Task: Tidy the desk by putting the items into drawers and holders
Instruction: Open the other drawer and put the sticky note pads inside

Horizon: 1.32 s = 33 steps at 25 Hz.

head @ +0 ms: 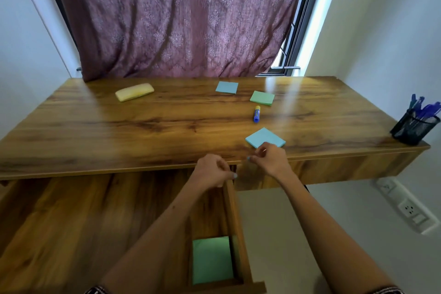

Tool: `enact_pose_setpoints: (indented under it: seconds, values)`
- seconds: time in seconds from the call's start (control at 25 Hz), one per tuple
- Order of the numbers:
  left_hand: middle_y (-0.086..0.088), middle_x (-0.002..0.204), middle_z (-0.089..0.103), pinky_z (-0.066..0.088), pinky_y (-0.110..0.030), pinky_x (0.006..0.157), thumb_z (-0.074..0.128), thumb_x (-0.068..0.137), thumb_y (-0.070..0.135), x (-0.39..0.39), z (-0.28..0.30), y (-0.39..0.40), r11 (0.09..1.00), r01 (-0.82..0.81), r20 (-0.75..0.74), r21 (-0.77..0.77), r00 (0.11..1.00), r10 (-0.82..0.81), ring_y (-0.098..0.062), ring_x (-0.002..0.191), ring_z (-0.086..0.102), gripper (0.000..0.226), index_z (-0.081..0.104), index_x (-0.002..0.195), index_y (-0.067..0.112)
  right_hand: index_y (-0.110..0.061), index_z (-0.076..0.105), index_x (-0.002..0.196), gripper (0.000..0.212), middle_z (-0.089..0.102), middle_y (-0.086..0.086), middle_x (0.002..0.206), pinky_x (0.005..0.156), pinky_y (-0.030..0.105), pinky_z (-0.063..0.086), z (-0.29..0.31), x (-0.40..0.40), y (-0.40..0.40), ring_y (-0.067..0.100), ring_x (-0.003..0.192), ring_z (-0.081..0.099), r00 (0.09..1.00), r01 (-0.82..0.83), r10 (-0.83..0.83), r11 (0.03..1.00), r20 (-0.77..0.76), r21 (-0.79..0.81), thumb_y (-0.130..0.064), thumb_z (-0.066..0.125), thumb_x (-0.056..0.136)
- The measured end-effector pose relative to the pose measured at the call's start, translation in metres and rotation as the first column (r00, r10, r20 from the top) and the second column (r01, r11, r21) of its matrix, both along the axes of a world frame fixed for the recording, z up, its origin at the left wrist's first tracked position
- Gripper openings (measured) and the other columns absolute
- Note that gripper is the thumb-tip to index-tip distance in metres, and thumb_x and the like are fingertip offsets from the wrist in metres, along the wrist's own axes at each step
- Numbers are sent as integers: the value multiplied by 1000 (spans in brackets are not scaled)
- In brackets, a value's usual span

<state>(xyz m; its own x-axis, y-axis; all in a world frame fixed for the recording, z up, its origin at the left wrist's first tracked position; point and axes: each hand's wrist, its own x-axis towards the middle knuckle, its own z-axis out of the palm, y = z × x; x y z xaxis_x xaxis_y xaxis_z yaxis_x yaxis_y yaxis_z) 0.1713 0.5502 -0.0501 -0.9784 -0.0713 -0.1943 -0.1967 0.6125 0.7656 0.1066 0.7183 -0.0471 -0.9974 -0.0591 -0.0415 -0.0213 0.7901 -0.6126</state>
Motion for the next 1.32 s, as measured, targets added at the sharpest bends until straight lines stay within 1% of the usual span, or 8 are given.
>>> enact_pose_setpoints:
  seconds: [0.12, 0.28, 0.52, 0.76, 0.88, 1.12, 1.24, 1.32]
  values:
    - [-5, 98, 69, 58, -36, 82, 76, 75, 26, -24, 2, 28, 995, -31, -100, 92, 994, 40, -16, 89, 66, 34, 65, 104, 12, -7, 49, 125, 65, 55, 14, 128, 92, 34, 43, -11, -39, 29, 28, 119, 49, 988, 152, -152, 987, -8, 49, -36, 77, 74]
    - [-5, 98, 69, 57, -33, 84, 72, 79, 23, -37, -6, 52, 991, -29, -116, 131, 992, 44, -14, 90, 65, 32, 63, 108, 11, -10, 30, 139, 101, 40, 16, 140, 105, 43, 37, -26, -66, 46, 32, 132, 35, 988, 119, -134, 977, 76, 178, -52, 80, 63]
    - [-3, 97, 67, 56, -33, 85, 70, 82, 23, -47, -16, 55, 982, -111, -140, 152, 981, 132, -14, 92, 64, 27, 63, 106, 13, -10, 16, 147, 115, 25, 15, 152, 117, 47, 14, -47, -80, 43, 33, 143, 16, 992, 88, -102, 981, 73, 175, -64, 73, 62]
    - [-5, 98, 64, 57, -27, 76, 68, 83, 22, -59, -23, 51, 920, -285, -78, 270, 946, 316, -17, 92, 64, 28, 61, 108, 11, -12, 28, 137, 103, 41, 14, 138, 108, 46, 28, -45, -89, 33, 33, 129, 37, 999, 32, -26, 977, -30, 211, -60, 75, 59]
    - [-8, 102, 63, 57, -28, 77, 65, 86, 29, -64, -26, 49, 820, -421, 78, 388, 901, 426, -17, 89, 64, 34, 59, 112, 7, -13, 29, 138, 102, 40, 15, 137, 104, 46, 31, -44, -85, 29, 34, 127, 38, 999, -22, 30, 973, -30, 231, -62, 73, 60]
    - [-20, 112, 62, 55, -35, 68, 55, 91, 43, -61, -28, 33, 456, -574, 424, 680, 815, 394, -30, 91, 64, 53, 48, 126, 4, -18, 32, 134, 93, 39, 9, 129, 100, 44, 41, -33, -61, 9, 26, 118, 41, 958, -287, 287, 958, 6, -29, -50, 78, 60]
    - [-21, 122, 55, 53, -40, 67, 58, 91, 26, -48, -30, 14, 306, -585, 461, 751, 797, 391, -32, 100, 58, 44, 45, 126, 3, -20, 27, 138, 106, 35, 6, 134, 104, 44, 38, -23, -42, -8, 25, 123, 37, 884, -464, 465, 885, 36, -39, -52, 76, 50]
    - [-19, 125, 54, 52, -36, 64, 60, 88, 11, -34, -35, -2, 304, -597, 475, 742, 789, 390, -30, 105, 56, 45, 44, 128, 2, -22, 23, 142, 106, 31, 5, 139, 109, 45, 29, -22, -33, -20, 25, 128, 30, 844, -537, 537, 843, 4, 37, -45, 80, 55]
